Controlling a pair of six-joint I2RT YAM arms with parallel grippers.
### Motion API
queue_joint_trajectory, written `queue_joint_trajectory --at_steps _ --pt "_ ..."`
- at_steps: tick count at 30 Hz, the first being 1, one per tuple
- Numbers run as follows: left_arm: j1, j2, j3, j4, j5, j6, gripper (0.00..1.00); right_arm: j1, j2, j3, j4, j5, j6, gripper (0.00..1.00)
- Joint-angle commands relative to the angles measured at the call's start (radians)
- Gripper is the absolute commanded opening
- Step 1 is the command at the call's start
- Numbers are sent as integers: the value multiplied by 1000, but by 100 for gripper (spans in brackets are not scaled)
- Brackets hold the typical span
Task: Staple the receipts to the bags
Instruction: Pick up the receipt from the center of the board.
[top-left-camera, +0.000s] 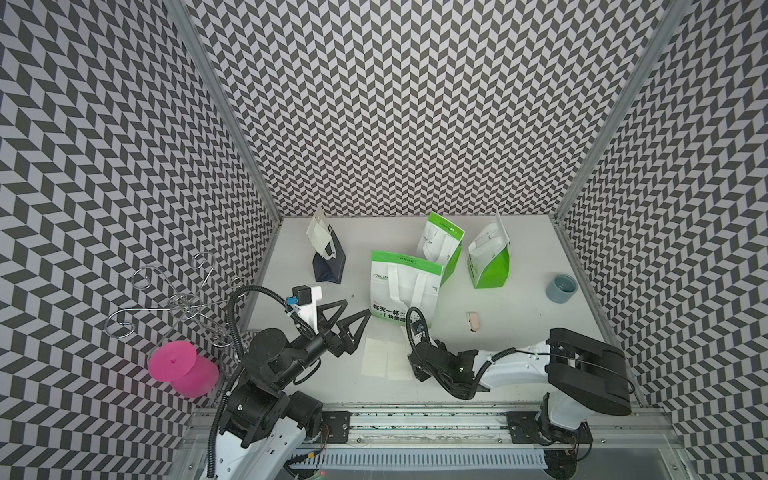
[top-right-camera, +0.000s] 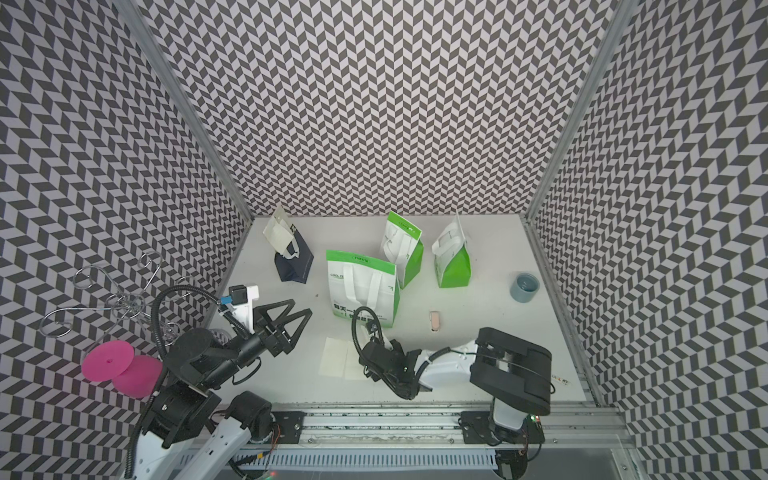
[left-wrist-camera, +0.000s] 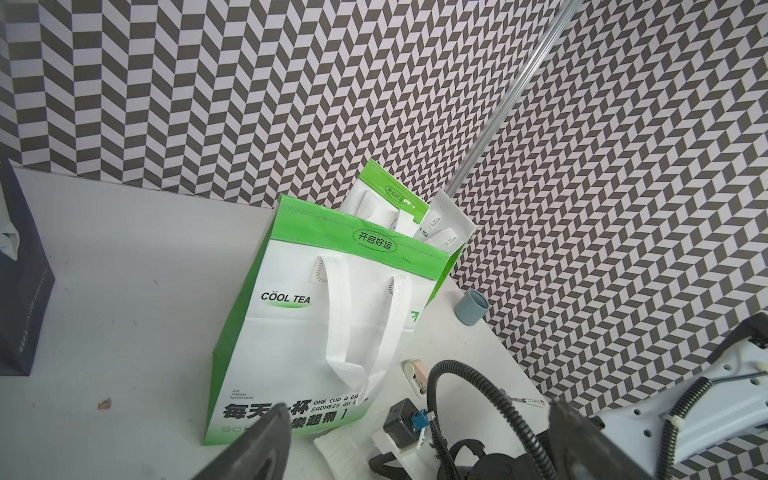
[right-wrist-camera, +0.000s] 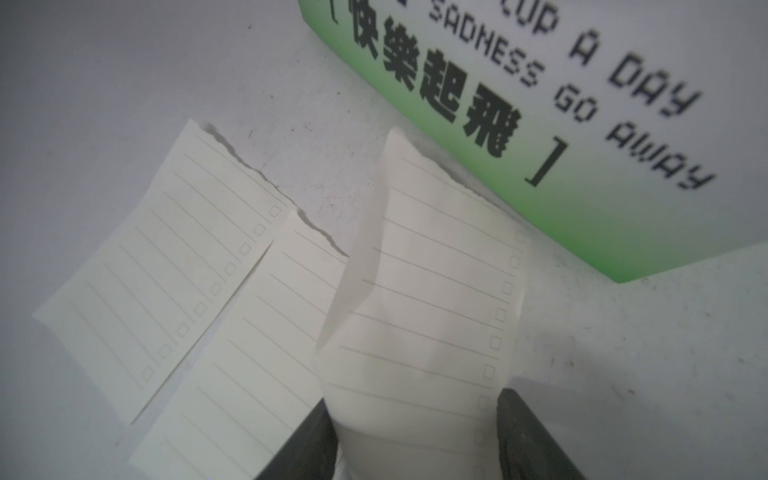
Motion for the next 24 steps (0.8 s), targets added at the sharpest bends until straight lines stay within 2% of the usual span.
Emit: queue_joint_trajectory --at_steps 1,3,8,11,18,24 --pt "-6 -10 1 26 5 9 97 6 27 -47 -66 -46 37 47" --pt "-5 -10 0 27 7 8 97 6 14 -52 -65 -37 37 42" --pt "-5 -7 2 28 17 0 97 6 -50 -70 -50 3 12 17" --pt "-6 -9 -5 31 33 -10 97 12 -106 -86 -41 26 -17 7" --pt "-6 -32 -111 105 153 -97 95 57 -352 -124 -39 62 -116 3" --pt "-11 -53 -271 306 274 -240 93 104 -537 -94 -35 50 -201 3"
